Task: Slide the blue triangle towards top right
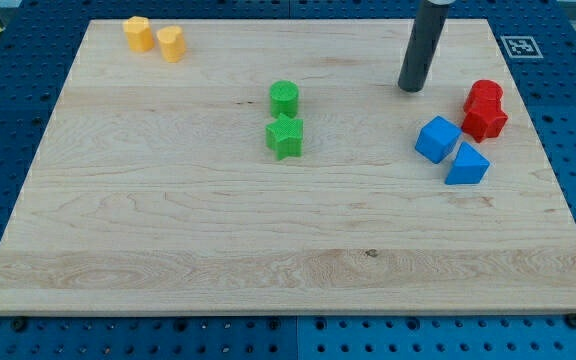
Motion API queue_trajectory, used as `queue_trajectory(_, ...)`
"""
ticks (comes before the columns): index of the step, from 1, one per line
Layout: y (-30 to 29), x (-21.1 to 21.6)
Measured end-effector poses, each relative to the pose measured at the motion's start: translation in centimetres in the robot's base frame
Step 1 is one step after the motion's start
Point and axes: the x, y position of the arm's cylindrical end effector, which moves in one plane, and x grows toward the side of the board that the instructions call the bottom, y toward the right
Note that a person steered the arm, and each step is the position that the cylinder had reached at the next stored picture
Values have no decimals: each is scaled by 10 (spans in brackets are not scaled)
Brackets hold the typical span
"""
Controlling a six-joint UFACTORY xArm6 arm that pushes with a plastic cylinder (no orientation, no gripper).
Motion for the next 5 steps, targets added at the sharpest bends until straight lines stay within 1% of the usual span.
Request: queue_trajectory(5, -88, 0)
